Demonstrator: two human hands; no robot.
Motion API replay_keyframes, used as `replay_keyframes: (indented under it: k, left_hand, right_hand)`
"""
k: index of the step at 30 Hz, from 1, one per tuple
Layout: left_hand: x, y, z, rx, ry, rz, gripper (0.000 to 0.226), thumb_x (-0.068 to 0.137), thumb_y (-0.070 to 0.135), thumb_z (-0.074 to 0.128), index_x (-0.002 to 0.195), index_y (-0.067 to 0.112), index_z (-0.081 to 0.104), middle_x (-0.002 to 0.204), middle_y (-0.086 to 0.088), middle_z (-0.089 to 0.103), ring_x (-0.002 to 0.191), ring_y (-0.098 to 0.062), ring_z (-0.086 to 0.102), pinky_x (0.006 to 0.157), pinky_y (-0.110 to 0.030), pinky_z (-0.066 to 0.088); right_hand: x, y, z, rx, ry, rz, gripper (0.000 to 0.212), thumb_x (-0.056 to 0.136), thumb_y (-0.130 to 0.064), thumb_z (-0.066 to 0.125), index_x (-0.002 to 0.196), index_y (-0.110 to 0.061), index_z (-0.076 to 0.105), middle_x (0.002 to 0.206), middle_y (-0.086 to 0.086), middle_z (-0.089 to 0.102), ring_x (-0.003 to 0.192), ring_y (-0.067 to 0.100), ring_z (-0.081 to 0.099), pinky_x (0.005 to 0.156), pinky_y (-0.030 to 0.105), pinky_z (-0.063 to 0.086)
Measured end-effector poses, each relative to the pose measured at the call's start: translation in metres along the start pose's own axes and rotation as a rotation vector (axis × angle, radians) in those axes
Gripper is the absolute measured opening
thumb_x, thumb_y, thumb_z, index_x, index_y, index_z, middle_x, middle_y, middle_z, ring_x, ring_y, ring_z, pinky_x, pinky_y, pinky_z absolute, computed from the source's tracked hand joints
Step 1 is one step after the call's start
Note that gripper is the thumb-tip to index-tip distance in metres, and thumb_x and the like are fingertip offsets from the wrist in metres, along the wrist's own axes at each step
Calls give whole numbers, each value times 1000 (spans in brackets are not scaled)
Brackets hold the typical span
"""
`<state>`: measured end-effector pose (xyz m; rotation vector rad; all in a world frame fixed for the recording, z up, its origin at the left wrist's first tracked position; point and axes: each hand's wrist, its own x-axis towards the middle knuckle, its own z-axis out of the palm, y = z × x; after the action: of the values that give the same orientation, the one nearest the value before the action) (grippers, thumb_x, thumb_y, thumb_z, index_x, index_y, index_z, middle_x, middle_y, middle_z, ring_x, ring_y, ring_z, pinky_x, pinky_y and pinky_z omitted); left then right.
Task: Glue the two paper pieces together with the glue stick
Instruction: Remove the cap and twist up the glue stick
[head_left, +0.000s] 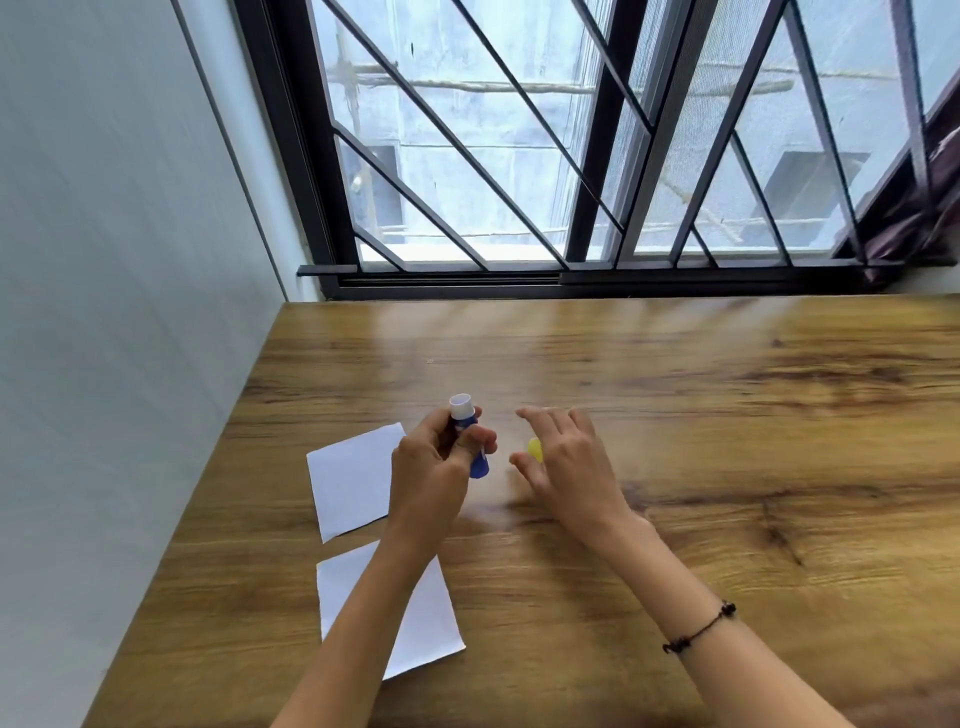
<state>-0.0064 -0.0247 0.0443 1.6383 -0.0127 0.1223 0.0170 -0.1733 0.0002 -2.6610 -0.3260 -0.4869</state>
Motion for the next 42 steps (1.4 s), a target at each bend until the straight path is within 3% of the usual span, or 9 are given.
replay_keyframes:
  k: [2, 4, 7, 11, 22, 26, 31, 34, 42]
  left_hand:
    - [2, 5, -1, -57, 45, -5, 16, 89, 14, 55, 88, 30, 58, 80, 4, 71, 73, 2, 65, 70, -6, 48]
    - [3, 13, 0, -106, 68, 1, 12, 88, 17, 56, 89, 28, 59, 83, 5, 71, 76, 2, 66, 70, -4, 47]
    - [1, 22, 3, -158, 61, 19, 11, 87, 18, 56, 84, 28, 60, 82, 6, 70, 73, 5, 66, 65, -1, 46]
    - [-4, 24, 4, -155, 68, 17, 12, 86, 18, 57, 83, 28, 61, 81, 4, 71, 72, 1, 68, 65, -4, 48]
    - [-9, 30, 3, -242, 74, -25, 7, 84, 22, 60, 80, 27, 64, 67, 12, 73, 73, -5, 70, 63, -5, 48]
    - [-10, 28, 1, -203, 83, -18, 7, 84, 24, 59, 79, 28, 63, 69, 13, 72, 74, -3, 69, 64, -3, 47]
    - [-11, 31, 0, -192, 44, -29, 10, 86, 16, 59, 79, 22, 63, 76, 5, 72, 67, -2, 68, 59, -7, 48]
    - [-14, 30, 2, -129, 53, -9, 13, 86, 15, 59, 79, 26, 62, 80, 3, 72, 72, -4, 68, 63, -7, 49]
    - [-15, 35, 2, -96, 54, -23, 8, 85, 21, 60, 80, 26, 63, 80, 6, 72, 70, -1, 69, 58, -6, 48]
  right_hand:
    - [-9, -19, -10, 207, 95, 80, 45, 82, -42, 56, 117, -12, 54, 97, 6, 64, 90, 21, 51, 74, 24, 43]
    - [-21, -38, -18, 475, 65, 171, 43, 81, -49, 55, 113, -19, 52, 93, 1, 62, 83, 15, 51, 68, 18, 41]
    - [-32, -59, -20, 833, -71, 314, 32, 80, -30, 67, 105, -26, 48, 96, 1, 62, 83, 15, 59, 74, 32, 53]
    - [-33, -72, -18, 1165, 21, 460, 24, 79, -10, 67, 92, -24, 54, 86, 0, 61, 77, 9, 59, 79, 31, 50]
    - [-34, -81, -27, 1286, 135, 470, 22, 78, -3, 67, 89, -21, 58, 85, 2, 62, 79, 14, 61, 82, 31, 53]
    - [-33, -84, -25, 1346, 146, 521, 16, 80, -4, 64, 91, -14, 61, 83, 5, 64, 72, 15, 62, 73, 25, 54]
    - [-32, -86, -27, 1693, 77, 683, 9, 86, -6, 54, 92, -6, 61, 70, 6, 65, 61, 14, 59, 59, 22, 52]
    - [-34, -87, -27, 1853, -27, 833, 17, 91, -15, 48, 94, -4, 60, 61, 4, 64, 58, 13, 59, 57, 21, 54]
    - [-33, -86, -28, 1815, -1, 664, 35, 69, -9, 64, 103, -7, 53, 79, 12, 63, 64, 19, 62, 60, 25, 55]
